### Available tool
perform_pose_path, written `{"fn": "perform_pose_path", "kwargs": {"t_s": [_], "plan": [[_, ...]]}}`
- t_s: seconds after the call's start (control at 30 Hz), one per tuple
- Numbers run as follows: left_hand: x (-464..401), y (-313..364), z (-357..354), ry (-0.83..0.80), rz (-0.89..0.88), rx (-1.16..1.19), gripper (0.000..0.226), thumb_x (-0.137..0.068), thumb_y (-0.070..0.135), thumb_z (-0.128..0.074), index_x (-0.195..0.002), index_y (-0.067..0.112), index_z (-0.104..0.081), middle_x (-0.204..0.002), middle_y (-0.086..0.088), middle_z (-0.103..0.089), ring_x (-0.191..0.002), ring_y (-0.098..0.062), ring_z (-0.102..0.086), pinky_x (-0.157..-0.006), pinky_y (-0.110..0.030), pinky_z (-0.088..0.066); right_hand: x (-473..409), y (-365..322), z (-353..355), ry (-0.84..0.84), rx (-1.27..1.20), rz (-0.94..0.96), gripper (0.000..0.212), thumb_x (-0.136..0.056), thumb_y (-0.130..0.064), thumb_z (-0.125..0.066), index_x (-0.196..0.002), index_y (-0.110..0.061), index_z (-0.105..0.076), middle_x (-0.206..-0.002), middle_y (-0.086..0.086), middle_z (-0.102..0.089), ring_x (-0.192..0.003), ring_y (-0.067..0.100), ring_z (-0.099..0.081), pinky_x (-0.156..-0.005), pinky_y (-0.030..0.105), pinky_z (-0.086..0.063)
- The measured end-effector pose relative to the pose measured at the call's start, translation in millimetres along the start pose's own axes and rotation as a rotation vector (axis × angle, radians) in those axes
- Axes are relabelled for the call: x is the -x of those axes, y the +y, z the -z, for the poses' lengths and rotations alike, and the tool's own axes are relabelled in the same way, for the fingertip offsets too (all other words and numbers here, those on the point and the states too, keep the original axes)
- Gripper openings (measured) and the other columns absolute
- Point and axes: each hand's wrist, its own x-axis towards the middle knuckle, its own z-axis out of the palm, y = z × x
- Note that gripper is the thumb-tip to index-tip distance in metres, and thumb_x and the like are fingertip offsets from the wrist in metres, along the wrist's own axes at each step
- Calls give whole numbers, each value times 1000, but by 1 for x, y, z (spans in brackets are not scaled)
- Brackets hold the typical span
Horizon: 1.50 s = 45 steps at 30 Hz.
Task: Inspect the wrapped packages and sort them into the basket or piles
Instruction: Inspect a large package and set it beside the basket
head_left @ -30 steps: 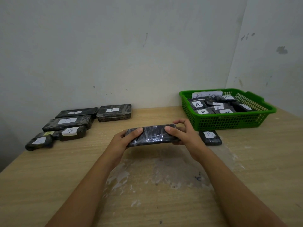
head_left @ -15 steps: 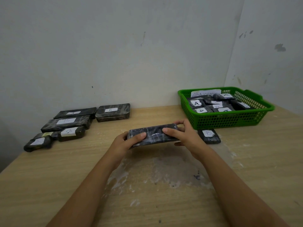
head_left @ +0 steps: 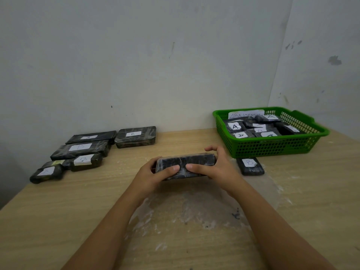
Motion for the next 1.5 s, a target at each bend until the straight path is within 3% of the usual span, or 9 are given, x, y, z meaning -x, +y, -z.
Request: {"fn": "perform_pose_path", "kwargs": {"t_s": [0.13,0.33,0.5,0.6,0.7,0.83,1.07,1.2,1.5], "plan": [[1,-1,-1,36,-33,-8,74,-51,66,-86,-112,27,-74,-106,5,-78,-97,-10,-73,-84,-27,-57,2,-3,-1,-10,-2,-2,96,-40,-79,-88,-119,-45,-46,-114,-3,-70,-101,15,-71,-79,33,-56],[1,0,-2,4,-36,-42,79,-53,71,-83,-119,31,-71,-110,10,-76,-101,-6,-71,-85,-23,-53,3,-4,-2,74,9,24,91,-42,-74,-90,-114,-37,-48,-109,-1,-69,-97,14,-72,-89,42,-61],[-2,2,3,-19,-1,-9,85,-55,74,-78,-125,27,-70,-116,4,-74,-104,-12,-72,-87,-26,-54,1,-3,0,58,18,-43,111,-32,-83,-86,-123,-36,-44,-118,-3,-64,-108,16,-67,-98,44,-56],[-2,3,7,-17,8,35,76,-62,68,-81,-122,22,-72,-115,-1,-76,-104,-17,-73,-90,-30,-55,1,-3,1,17,50,-74,115,-41,-85,-83,-135,-33,-42,-123,-6,-60,-114,15,-63,-104,41,-52],[0,7,9,-13,5,64,55,-76,55,-83,-116,18,-75,-109,-3,-78,-101,-19,-74,-86,-27,-53,1,-2,1,7,39,-85,103,-53,-84,-79,-135,-30,-49,-121,-8,-60,-114,16,-63,-106,41,-51],[1,10,7,-36,14,75,50,-77,49,-76,-116,17,-75,-109,-3,-78,-102,-20,-74,-86,-28,-53,4,-8,1,57,-45,-46,85,-57,-67,-84,-125,-24,-57,-109,-4,-70,-102,13,-71,-97,36,-56],[-1,7,17,-39,9,125,65,-66,59,-80,-115,17,-77,-112,-5,-78,-105,-24,-73,-94,-35,-53,6,-13,4,-14,-144,-71,41,-92,-37,-71,-126,-16,-60,-108,0,-71,-89,7,-69,-84,24,-53],[-2,7,17,-69,8,116,68,-67,61,-79,-118,16,-76,-113,-5,-78,-107,-24,-73,-98,-38,-53,4,-13,7,24,-196,-50,35,-93,-28,-72,-123,-12,-63,-102,1,-74,-79,2,-72,-68,15,-53],[-3,5,17,-56,46,206,64,-70,58,-81,-113,11,-77,-113,-7,-77,-107,-17,-71,-93,-32,-52,5,-16,7,48,-166,-65,52,-78,-54,-71,-117,-20,-64,-101,-5,-73,-99,16,-68,-90,38,-49]]}}
